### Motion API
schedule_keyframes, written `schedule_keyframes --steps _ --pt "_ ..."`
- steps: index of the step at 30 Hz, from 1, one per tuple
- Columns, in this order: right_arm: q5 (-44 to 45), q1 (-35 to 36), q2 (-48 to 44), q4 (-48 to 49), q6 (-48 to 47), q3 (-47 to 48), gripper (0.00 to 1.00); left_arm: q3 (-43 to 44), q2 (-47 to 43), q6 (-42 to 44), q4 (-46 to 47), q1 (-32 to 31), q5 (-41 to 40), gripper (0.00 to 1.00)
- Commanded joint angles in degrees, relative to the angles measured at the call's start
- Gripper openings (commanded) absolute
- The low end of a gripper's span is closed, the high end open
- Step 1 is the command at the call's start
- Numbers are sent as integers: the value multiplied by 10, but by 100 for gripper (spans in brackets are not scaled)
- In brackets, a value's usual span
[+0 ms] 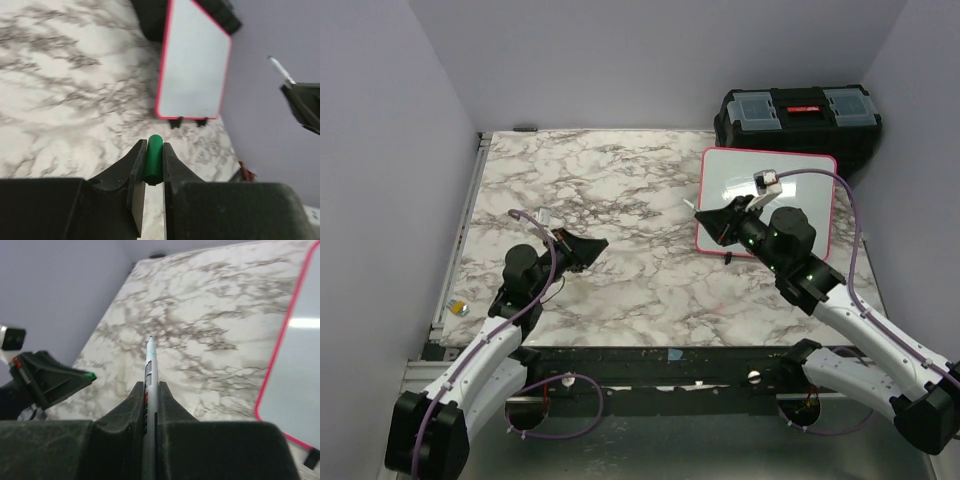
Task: Write a sentence on the whiteboard
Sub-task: Place the pen cap at the center of the board.
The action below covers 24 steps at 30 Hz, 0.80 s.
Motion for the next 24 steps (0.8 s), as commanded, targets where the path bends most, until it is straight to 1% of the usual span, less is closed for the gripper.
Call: schedule_keyframes --steps 1,4,6,9,11,12,15,16,20,23,24 --pt "197 1 -24 15 2 -33 1 15 -1 48 -205 -16 -176 3" --pt "224 0 -24 26 -1 -31 1 20 35 30 -233 -36 -218 8" --pt "241 1 -21 25 -7 -25 1 27 67 21 -244 -61 -252 10" --pt "289 1 -23 19 -18 -25 1 48 115 5 -268 -96 -308 11" --pt "326 1 -26 18 -35 -32 1 58 145 -4 -274 -106 -324 12" --pt "347 1 -27 16 -45 -34 1 62 155 -8 -274 -109 -328 15" --pt "412 0 -38 12 -73 -44 1 69 177 -10 -274 -116 -337 25" --pt "436 1 -44 12 -80 -48 1 69 181 -9 -274 -117 -338 31" --pt "517 -2 -65 18 -106 -63 1 71 189 -3 -274 -119 -339 50" --pt "537 -17 -67 22 -122 -66 1 72 186 4 -274 -119 -336 61" --pt "539 -27 -64 22 -125 -64 1 75 184 5 -274 -119 -335 62"
